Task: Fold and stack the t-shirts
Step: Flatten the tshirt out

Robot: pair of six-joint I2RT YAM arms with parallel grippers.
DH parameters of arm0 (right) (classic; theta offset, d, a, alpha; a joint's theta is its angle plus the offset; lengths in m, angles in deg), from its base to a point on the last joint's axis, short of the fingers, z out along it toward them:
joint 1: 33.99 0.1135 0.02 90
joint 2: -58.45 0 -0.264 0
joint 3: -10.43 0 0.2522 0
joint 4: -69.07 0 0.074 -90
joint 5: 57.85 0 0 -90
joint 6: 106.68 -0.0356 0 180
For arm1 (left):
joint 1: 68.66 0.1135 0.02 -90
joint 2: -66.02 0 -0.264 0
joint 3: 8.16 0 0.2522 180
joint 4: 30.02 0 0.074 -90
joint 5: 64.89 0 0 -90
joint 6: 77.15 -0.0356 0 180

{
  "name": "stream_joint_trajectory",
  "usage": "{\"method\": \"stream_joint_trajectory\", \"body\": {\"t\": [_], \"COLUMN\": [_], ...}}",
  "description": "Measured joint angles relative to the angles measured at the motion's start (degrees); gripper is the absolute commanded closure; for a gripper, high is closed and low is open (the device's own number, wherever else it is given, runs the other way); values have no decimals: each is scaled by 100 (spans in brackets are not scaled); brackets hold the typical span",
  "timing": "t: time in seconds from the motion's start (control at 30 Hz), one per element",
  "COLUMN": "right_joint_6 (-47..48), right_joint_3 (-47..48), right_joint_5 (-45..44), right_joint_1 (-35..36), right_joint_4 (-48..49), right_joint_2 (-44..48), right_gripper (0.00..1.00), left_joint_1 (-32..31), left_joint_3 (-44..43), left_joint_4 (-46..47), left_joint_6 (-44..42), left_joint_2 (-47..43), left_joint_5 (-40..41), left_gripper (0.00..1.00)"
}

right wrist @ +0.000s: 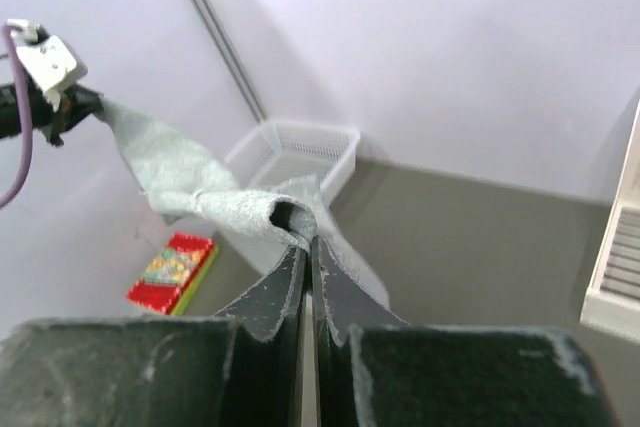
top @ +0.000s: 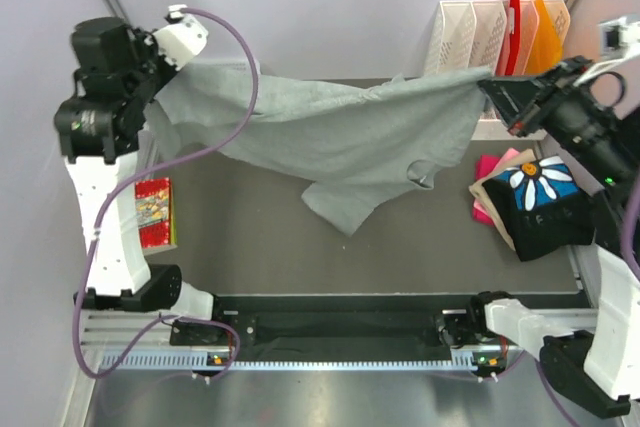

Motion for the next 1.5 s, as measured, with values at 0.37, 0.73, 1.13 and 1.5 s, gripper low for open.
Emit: {"method": "stream_joint_trajectory", "body": {"t": [0.37, 0.73, 1.13, 1.5], "right_joint_6": [-4, -323, -352, -264], "right_joint_3": [761, -1659, -1060, -577], "right_joint_5": [-894, -1152, -1202, -1233], "right_joint_1": [-28, -227, -234, -223], "right_joint_4": [-225, 28, 175, 291], "right_joint_2": [-424, -3034, -4618, -5206], "right_gripper": [100, 100, 100, 100], "left_joint_1": [-2, -7, -7, 33], "left_joint_3": [1174, 5252, 3982, 2424], "left_joint_4": [-789, -610, 629, 809], "left_joint_6": [232, 439, 634, 935], "left_joint_2": [-949, -240, 2857, 3733], "left_joint_5": [-1217, -1239, -400, 13], "left_gripper": [100, 100, 100, 54]}}
